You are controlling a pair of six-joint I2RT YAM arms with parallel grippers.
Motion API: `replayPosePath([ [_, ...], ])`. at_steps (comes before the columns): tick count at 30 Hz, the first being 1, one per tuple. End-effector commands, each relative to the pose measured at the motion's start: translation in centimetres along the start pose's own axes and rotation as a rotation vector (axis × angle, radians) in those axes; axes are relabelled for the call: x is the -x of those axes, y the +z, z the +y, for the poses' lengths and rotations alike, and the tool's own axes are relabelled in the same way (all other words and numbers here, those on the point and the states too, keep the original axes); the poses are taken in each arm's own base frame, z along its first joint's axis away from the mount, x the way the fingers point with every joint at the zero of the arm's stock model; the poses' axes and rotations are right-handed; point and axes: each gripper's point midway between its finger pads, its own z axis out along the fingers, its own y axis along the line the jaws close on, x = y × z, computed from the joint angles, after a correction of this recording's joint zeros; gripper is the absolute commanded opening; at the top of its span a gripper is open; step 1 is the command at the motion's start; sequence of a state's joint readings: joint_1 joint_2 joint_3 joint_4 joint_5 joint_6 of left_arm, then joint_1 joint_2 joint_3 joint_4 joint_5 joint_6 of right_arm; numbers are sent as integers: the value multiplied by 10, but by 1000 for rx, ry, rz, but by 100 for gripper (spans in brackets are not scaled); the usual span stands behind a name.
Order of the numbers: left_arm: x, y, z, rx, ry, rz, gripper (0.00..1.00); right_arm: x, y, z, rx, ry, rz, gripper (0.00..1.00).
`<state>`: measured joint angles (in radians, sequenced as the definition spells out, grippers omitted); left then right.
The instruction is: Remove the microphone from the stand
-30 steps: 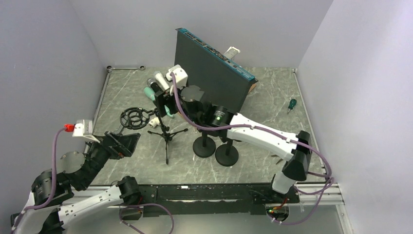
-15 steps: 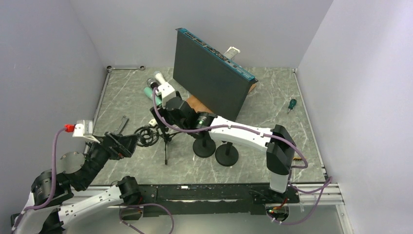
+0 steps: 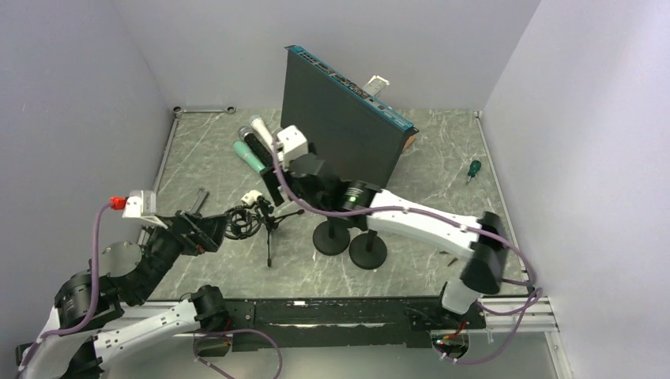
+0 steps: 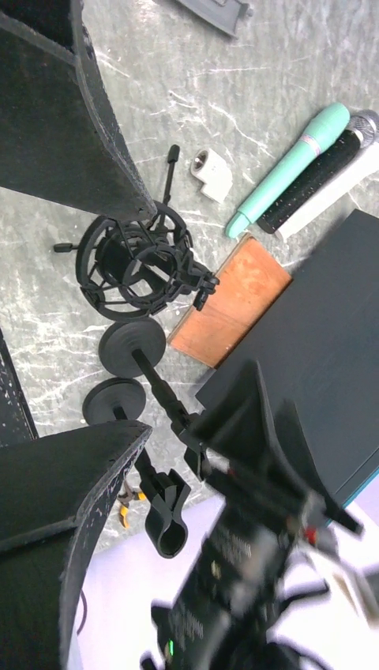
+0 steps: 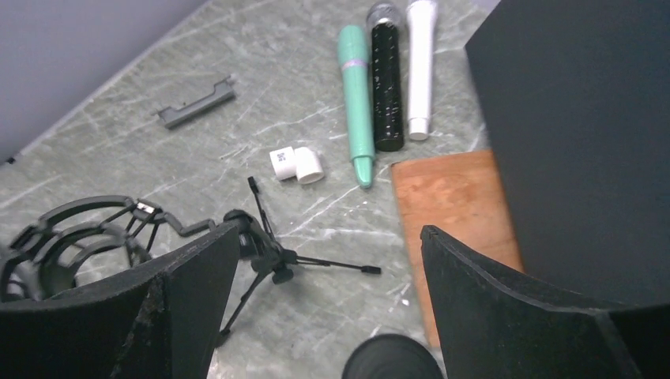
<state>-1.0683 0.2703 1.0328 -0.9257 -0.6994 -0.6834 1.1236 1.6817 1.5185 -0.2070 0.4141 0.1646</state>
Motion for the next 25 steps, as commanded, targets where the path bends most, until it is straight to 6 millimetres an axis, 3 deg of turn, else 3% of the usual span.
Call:
replayPosePath([
  [1, 25, 12, -33, -62, 62, -50, 99, 41, -63, -44, -90, 53, -99, 89],
  [4, 37, 27, -58, -87, 136, -63, 99, 46, -109, -80, -159, 96, -144, 99],
  [10, 56, 56, -109, -155, 253, -97, 99, 37, -198, -143, -314, 179, -211, 100],
  [15, 61, 72, -137, -211, 268, -131, 99, 37, -262, -175, -344, 268, -291, 100],
  [20, 57, 79, -145, -226, 262, -128, 99, 32, -291, -178, -261, 323, -358, 100],
  [22, 53, 79, -140, -212, 254, -117, 99, 30, -295, -174, -205, 327, -408, 100],
  [25, 47, 74, -127, -187, 229, -106, 99, 27, -309, -184, -217, 372, -464, 100],
])
